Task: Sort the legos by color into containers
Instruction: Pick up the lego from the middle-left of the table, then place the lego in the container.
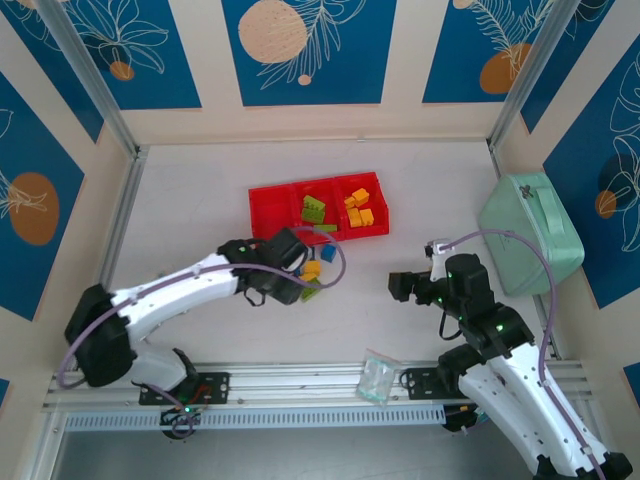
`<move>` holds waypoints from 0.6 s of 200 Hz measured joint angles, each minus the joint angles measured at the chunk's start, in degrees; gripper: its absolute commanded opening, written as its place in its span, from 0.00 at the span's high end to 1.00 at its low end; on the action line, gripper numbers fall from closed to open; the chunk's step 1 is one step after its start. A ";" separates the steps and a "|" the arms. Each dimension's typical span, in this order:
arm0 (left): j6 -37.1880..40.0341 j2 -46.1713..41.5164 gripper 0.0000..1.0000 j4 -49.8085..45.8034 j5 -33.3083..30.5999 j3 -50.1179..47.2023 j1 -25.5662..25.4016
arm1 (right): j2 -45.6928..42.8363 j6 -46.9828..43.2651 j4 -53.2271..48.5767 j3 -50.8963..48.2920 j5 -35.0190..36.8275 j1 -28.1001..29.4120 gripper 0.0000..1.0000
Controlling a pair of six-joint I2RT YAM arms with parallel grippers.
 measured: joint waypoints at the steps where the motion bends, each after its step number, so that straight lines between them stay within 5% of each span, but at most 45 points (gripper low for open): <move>1: -0.11 -0.15 0.90 0.02 -0.07 0.00 0.02 | -0.09 0.00 -0.02 0.00 0.13 -0.02 0.01; 44: -3.37 1.42 0.89 0.50 -3.28 1.90 4.44 | -2.40 0.00 -0.48 0.00 4.42 -1.29 0.01; 120: -3.13 25.20 0.87 1.14 -0.76 25.00 7.67 | -2.29 0.02 -0.72 0.00 7.10 -3.02 0.01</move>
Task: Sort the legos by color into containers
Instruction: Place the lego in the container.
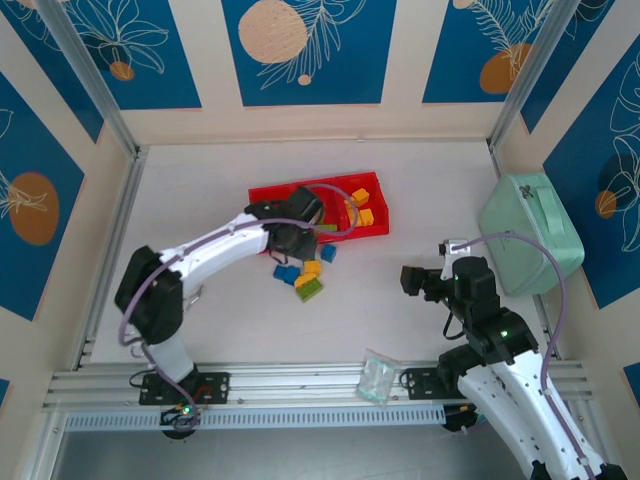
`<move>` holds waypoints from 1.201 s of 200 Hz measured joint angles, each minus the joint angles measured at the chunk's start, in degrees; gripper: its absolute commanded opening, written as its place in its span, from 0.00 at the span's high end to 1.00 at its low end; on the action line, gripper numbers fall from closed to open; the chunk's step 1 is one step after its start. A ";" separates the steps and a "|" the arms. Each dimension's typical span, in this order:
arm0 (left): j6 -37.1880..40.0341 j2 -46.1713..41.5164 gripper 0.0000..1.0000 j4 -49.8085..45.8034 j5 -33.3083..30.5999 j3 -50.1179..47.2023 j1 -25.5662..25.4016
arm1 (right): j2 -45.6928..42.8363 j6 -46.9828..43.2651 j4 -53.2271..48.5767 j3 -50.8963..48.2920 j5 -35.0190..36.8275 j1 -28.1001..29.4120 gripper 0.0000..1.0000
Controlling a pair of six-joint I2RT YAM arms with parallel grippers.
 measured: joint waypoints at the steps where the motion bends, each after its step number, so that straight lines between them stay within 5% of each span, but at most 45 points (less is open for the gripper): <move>1: 0.00 0.22 0.87 -0.02 0.00 0.26 0.02 | 0.00 0.02 -0.02 0.00 0.04 0.00 0.01; 114: -0.09 26.53 0.85 -0.24 5.25 38.62 0.22 | -0.90 1.53 -1.14 0.00 2.82 -0.26 0.01; 163: -4.46 21.05 0.85 -4.55 -1.75 30.62 2.43 | -1.49 1.68 -1.27 -0.02 2.78 0.15 0.01; 195: -7.52 8.24 0.82 -5.97 -4.66 16.83 8.00 | -1.49 1.68 -1.25 -0.02 2.49 0.61 0.01; 240: -10.27 0.17 0.79 -7.72 -5.25 10.62 15.72 | 0.13 1.68 -1.20 -0.13 0.92 1.11 0.01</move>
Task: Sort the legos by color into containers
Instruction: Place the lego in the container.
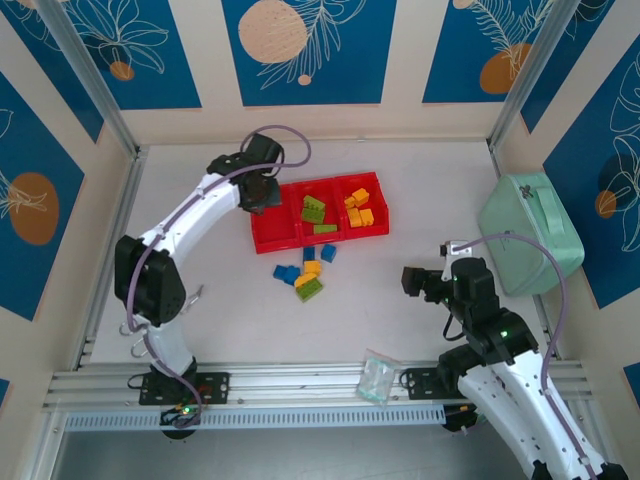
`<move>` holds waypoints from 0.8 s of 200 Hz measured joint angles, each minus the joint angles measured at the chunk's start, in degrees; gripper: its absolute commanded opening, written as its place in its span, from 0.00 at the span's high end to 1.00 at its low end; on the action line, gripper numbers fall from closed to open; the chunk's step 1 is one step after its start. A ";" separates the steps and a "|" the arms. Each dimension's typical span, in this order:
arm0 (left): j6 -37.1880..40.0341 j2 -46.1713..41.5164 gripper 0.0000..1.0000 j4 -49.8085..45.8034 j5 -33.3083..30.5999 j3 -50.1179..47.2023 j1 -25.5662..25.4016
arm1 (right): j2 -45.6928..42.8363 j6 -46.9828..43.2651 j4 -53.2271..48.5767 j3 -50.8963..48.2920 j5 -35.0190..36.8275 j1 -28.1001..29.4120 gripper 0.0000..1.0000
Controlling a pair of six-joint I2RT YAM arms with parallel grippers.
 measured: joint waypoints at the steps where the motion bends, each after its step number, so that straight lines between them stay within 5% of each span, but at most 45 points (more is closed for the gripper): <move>1: -0.02 0.00 0.79 0.00 0.02 -0.07 0.07 | 0.04 -0.02 0.00 0.00 -0.02 0.00 0.01; 37: -0.09 4.17 0.76 -0.22 3.15 -0.50 0.63 | 0.26 0.00 0.00 -0.31 -0.55 1.33 0.01; 109: -1.62 9.40 0.30 -1.33 4.28 1.22 0.50 | -1.62 0.02 -0.07 -0.57 -0.24 7.98 0.01; 160: -1.25 6.05 0.18 0.55 5.79 -0.98 0.50 | -1.68 0.07 -0.07 -0.59 0.74 10.49 0.01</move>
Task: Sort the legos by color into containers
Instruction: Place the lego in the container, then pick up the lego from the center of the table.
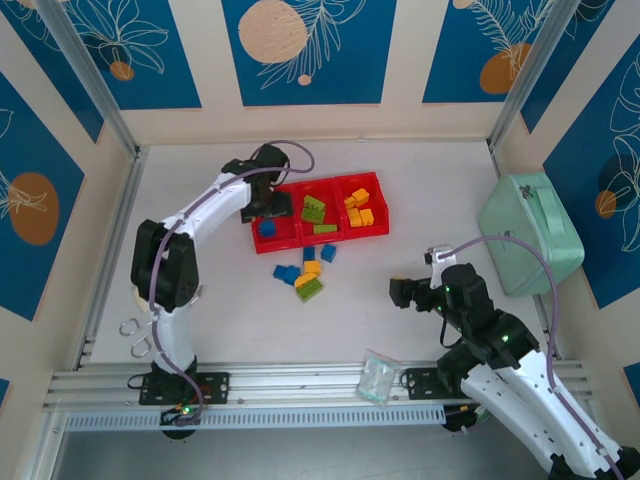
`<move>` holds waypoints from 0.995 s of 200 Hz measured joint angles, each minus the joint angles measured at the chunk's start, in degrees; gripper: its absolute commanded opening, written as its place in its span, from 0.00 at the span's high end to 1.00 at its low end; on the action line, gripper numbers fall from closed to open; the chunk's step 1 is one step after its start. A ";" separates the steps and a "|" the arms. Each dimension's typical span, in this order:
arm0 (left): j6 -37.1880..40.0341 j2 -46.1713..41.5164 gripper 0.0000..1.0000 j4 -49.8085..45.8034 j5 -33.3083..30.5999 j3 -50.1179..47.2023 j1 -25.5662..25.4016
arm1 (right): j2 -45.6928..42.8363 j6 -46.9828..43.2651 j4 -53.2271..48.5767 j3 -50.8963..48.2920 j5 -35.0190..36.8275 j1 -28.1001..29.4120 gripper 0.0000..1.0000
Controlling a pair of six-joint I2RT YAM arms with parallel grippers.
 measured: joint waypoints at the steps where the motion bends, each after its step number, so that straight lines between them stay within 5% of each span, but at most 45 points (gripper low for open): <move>1: 0.00 -0.11 0.18 0.07 0.04 -0.09 0.00 | 0.00 0.00 0.00 0.00 0.02 0.00 0.01; 54: 3.02 -11.61 0.14 1.86 4.68 -9.03 -1.36 | 0.07 0.81 -0.02 0.00 1.33 0.02 0.01; 96: 6.08 -17.14 0.06 5.86 9.68 -15.85 -8.07 | 1.62 0.81 0.04 -0.02 1.79 0.00 0.01; 167: 13.53 0.22 0.00 5.51 10.34 1.31 -16.96 | -0.96 2.34 -0.94 -0.02 6.29 0.22 0.01; 199: 14.40 6.16 0.08 4.07 10.38 6.29 -17.11 | -1.46 2.86 -1.73 -0.02 8.28 1.29 0.01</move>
